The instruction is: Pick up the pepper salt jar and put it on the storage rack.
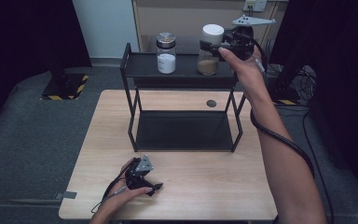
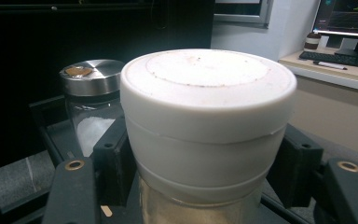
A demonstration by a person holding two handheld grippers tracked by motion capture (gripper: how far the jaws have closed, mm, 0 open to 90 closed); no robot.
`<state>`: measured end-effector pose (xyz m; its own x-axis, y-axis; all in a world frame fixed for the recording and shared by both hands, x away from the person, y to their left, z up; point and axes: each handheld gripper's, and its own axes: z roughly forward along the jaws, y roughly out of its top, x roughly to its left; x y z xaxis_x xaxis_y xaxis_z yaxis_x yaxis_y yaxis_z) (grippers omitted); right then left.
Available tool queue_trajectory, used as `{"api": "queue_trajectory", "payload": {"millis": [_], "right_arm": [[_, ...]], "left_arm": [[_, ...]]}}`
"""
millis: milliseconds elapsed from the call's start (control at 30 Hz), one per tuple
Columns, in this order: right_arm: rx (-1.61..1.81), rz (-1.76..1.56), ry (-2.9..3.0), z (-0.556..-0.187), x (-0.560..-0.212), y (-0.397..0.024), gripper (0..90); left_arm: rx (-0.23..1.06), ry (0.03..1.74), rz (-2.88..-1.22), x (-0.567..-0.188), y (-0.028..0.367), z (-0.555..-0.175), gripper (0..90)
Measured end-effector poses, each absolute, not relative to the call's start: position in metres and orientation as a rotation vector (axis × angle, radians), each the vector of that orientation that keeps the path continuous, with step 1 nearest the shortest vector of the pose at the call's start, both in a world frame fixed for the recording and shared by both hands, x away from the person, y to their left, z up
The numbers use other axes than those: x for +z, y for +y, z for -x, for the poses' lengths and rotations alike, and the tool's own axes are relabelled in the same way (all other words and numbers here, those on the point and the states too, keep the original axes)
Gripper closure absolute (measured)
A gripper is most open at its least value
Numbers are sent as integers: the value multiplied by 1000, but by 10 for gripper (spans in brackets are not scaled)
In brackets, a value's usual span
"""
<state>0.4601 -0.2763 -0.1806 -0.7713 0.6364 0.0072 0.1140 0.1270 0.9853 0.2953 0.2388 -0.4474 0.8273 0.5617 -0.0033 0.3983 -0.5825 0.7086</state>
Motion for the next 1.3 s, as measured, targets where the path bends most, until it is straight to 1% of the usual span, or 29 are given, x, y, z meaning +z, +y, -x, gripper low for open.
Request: {"api": "queue_trajectory", "payload": {"millis": [667, 767, 867, 1033, 1300], "right_arm": [[1662, -719, 2000, -460, -179, -275, 349], [1657, -718, 2001, -460, -179, -273, 333], [1651, -715, 2005, -458, -178, -272, 304], [1640, -733, 2005, -457, -175, -272, 209], [1619, -745, 1991, -449, -172, -274, 90]], "left_arm": [[286, 699, -2268, -447, 239, -295, 0], [286, 699, -2268, -447, 239, -295, 0], [285, 699, -2267, -447, 239, -295, 0], [285, 699, -2268, -447, 239, -295, 0], [286, 699, -2268, -447, 239, -295, 0]]}}
